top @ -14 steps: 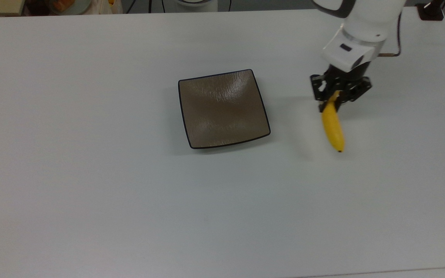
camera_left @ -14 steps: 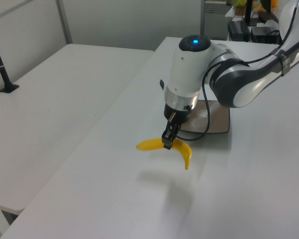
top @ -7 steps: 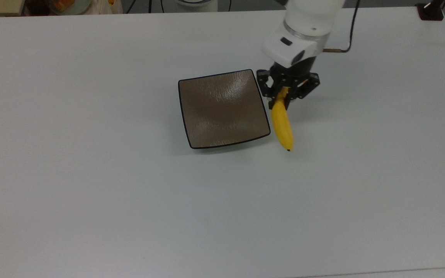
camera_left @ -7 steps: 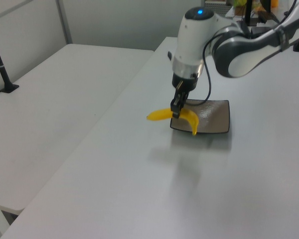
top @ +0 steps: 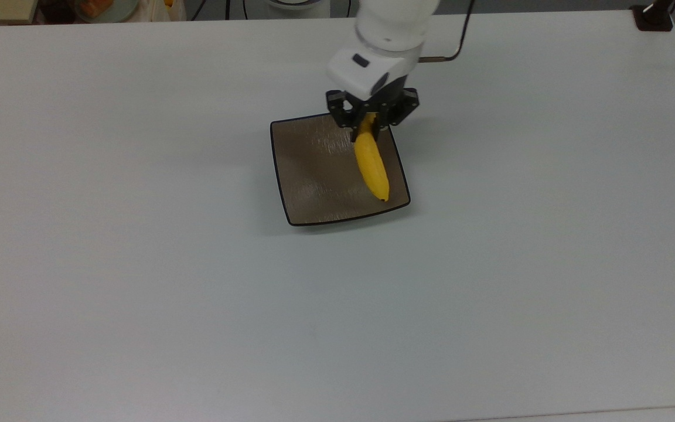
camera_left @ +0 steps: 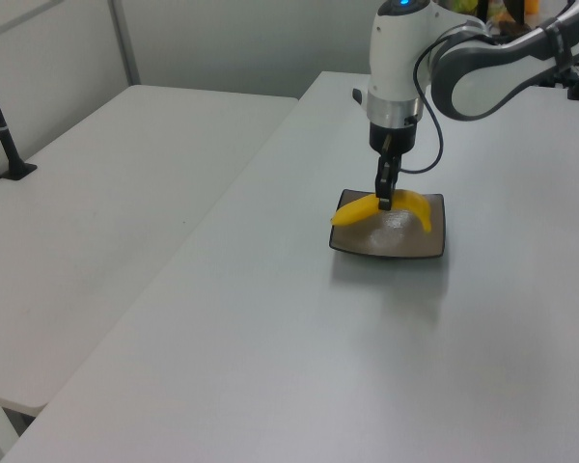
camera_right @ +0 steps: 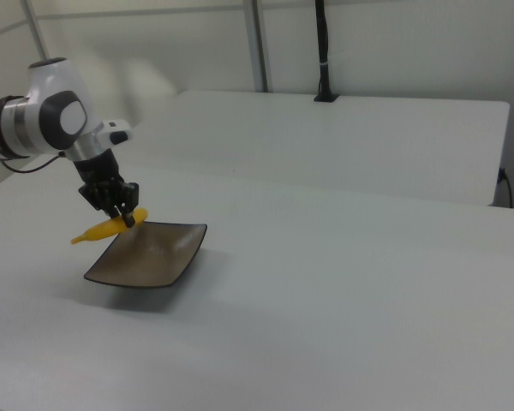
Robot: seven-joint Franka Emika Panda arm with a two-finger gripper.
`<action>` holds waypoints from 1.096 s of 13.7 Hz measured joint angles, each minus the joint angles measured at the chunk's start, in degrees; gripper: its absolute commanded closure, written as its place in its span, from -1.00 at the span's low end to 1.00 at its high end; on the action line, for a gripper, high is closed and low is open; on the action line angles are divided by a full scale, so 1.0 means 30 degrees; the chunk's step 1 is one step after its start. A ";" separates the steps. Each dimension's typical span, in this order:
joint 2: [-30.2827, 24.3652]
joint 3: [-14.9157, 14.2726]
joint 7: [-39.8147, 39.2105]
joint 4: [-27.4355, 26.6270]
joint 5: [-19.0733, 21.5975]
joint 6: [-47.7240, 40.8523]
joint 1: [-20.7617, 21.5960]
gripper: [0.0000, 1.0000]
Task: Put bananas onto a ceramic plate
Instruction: 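Lower the banana onto the plate and open the gripper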
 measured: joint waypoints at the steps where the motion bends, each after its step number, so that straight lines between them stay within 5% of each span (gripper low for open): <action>1: -0.0167 -0.0400 -0.0581 -0.0126 0.0341 -0.0017 -0.0033 -0.34; 2: -0.0308 -0.0716 -0.0948 -0.0194 0.0538 -0.0040 -0.0089 -0.99; 15: -0.0474 -0.1193 -0.1125 -0.0115 0.0654 -0.0602 -0.0612 -1.00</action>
